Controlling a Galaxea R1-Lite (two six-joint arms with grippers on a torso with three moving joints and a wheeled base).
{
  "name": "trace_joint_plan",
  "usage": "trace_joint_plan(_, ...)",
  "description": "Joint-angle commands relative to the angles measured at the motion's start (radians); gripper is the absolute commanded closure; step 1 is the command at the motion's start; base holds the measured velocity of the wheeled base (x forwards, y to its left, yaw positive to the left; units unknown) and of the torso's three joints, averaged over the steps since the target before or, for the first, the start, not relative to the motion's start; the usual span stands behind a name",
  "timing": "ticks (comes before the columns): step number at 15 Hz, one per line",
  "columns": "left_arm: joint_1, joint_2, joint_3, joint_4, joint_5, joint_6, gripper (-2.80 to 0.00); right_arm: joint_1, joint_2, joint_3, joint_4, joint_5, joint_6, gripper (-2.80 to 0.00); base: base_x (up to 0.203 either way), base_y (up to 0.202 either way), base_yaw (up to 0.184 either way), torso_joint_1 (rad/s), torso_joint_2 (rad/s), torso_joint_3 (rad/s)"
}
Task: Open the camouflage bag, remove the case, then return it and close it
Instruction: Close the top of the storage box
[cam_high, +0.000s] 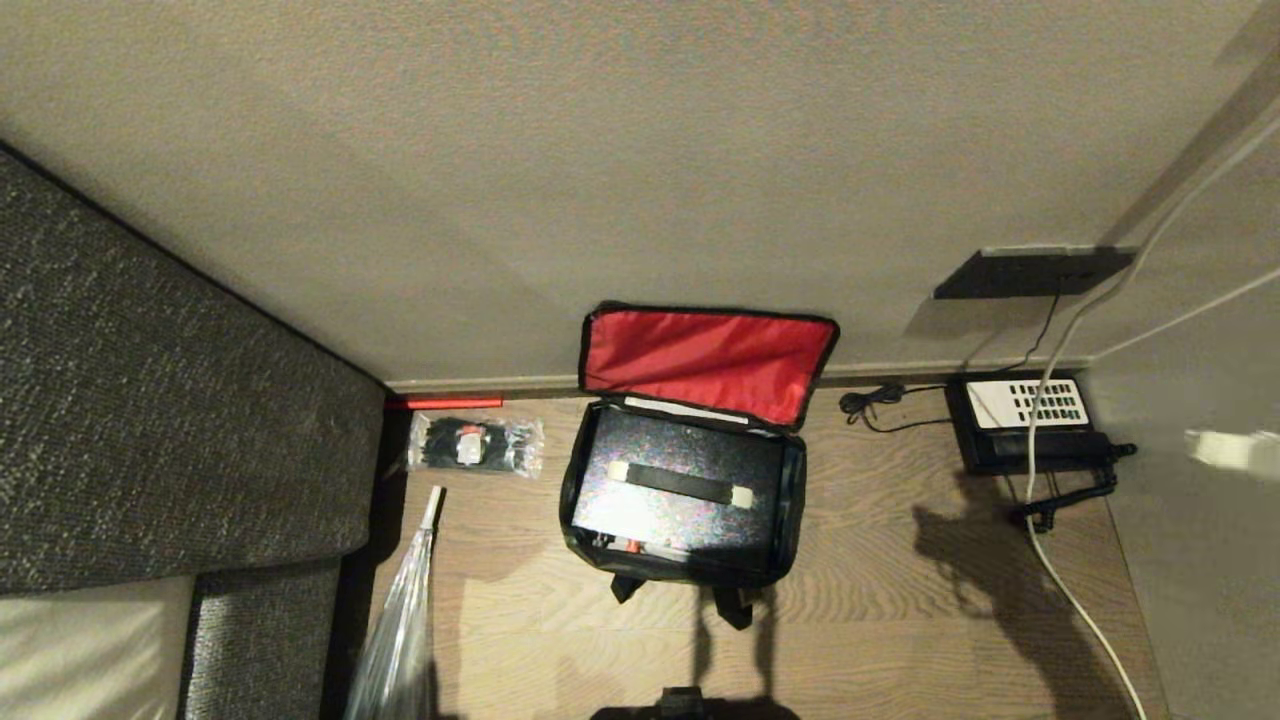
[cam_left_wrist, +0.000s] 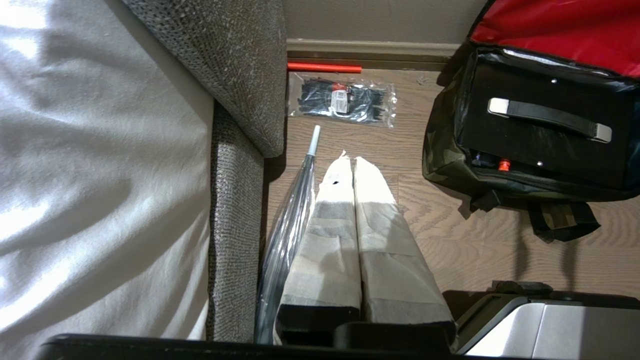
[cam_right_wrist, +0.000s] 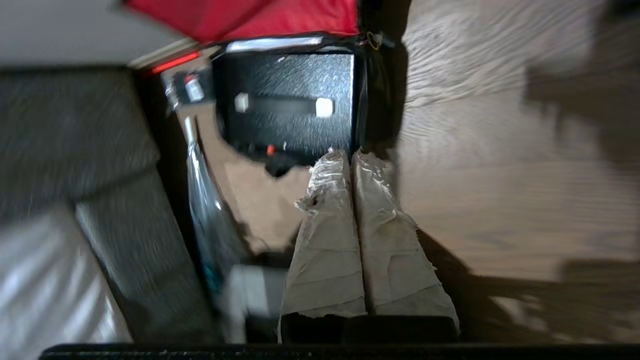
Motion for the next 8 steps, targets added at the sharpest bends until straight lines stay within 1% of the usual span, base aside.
trace_joint_plan(1,0.0,-0.002,0.003,0.0,0.001,0.0,0.0,0.012,0.508,0.034,-0.432,0.011,0.059,0.0,0.0,0.0,0.0,0.0,0.0,0.0)
trace_joint_plan(4,0.0,0.0,0.003,0.0,0.001,0.0,0.0,0.022,0.83,0.071,-0.911,0.033,0.129,0.0,0.0,0.0,0.0,0.0,0.0,0.0)
trace_joint_plan(5,0.0,-0.002,0.003,0.0,0.001,0.0,0.0,0.025,0.906,0.072,-1.04,0.041,0.146,0.0,0.0,0.0,0.0,0.0,0.0,0.0)
trace_joint_plan(6,0.0,-0.001,0.003,0.0,0.001,0.0,0.0,0.033,0.973,0.067,-1.14,0.052,0.16,0.0,0.0,0.0,0.0,0.0,0.0,0.0)
trace_joint_plan(7,0.0,0.0,0.003,0.0,0.001,0.0,0.0,0.044,1.027,0.051,-1.21,0.063,0.17,-2.8,0.0,0.0,0.0,0.0,0.0,0.0)
trace_joint_plan(8,0.0,-0.002,0.003,0.0,0.001,0.0,0.0,0.06,1.067,0.017,-1.263,0.069,0.18,-2.8,0.0,0.0,0.0,0.0,0.0,0.0)
